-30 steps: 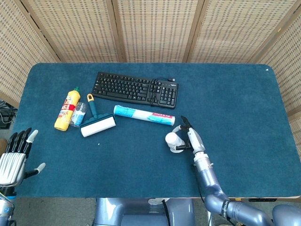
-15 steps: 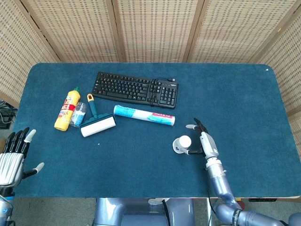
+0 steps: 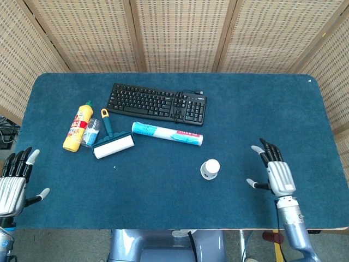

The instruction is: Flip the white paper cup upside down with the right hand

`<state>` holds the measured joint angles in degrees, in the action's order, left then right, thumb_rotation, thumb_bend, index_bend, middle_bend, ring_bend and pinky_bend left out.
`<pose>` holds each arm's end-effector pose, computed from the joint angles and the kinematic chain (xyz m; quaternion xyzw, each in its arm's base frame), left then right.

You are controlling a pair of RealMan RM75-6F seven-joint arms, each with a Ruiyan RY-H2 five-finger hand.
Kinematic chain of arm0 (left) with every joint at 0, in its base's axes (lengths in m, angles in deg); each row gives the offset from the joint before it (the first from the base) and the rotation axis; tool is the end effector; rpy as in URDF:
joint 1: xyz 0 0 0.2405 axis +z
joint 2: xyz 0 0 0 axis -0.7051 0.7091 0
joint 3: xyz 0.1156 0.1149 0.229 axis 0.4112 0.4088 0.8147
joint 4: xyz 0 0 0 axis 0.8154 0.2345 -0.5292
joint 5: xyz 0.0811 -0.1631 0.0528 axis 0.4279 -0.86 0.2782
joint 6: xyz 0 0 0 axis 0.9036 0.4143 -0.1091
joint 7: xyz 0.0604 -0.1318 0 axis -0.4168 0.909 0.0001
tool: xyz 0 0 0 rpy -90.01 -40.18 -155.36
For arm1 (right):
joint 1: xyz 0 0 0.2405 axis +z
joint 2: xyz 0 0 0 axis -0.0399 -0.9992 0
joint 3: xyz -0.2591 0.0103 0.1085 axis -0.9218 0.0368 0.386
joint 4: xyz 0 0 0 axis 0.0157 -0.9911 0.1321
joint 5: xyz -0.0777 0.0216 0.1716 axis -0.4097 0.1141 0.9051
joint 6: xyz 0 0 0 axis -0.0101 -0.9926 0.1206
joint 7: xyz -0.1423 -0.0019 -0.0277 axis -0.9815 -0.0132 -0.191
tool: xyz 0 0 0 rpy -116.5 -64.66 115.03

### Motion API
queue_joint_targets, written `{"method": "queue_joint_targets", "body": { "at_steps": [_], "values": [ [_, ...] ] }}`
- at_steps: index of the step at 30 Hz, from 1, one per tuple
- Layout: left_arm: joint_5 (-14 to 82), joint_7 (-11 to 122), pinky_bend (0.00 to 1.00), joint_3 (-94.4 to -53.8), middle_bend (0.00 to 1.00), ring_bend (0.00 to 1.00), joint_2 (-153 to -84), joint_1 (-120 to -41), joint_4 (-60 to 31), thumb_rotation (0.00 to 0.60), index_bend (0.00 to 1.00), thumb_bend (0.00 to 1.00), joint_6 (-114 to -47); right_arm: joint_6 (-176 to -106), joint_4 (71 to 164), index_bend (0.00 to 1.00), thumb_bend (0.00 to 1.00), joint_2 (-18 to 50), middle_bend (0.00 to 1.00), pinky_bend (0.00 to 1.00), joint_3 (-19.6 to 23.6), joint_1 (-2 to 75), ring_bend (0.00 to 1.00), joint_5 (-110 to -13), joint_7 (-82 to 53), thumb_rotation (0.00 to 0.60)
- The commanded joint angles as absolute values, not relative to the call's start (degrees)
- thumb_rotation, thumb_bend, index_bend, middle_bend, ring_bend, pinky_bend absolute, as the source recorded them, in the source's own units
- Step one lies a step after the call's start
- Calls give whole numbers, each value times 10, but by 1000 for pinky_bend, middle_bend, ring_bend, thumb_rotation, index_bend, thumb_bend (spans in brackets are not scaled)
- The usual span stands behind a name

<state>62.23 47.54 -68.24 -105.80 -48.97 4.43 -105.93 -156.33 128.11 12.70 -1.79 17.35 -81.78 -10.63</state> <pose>-0.3122 0.1757 0.1604 -0.6026 -0.3433 -0.3994 0.5995 -0.2905 -0.2489 0.1018 0.5752 -0.4338 0.4836 0.4971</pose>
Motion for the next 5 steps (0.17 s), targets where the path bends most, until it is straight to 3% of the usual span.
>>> {"method": "queue_joint_targets", "body": {
  "at_steps": [1, 5],
  "values": [
    [620, 470, 0, -683, 0, 0, -1061, -490, 42, 600, 0, 173, -1058, -1625, 1260, 141, 232, 95, 0, 0, -40, 137, 0, -859, -186, 600],
    [616, 462, 0, -685, 0, 0, -1065, -491, 37, 600, 0, 174, -1056, -1667, 1240, 98, 231, 85, 0, 0, -43, 115, 0, -869, -248, 600]
  ]
}}
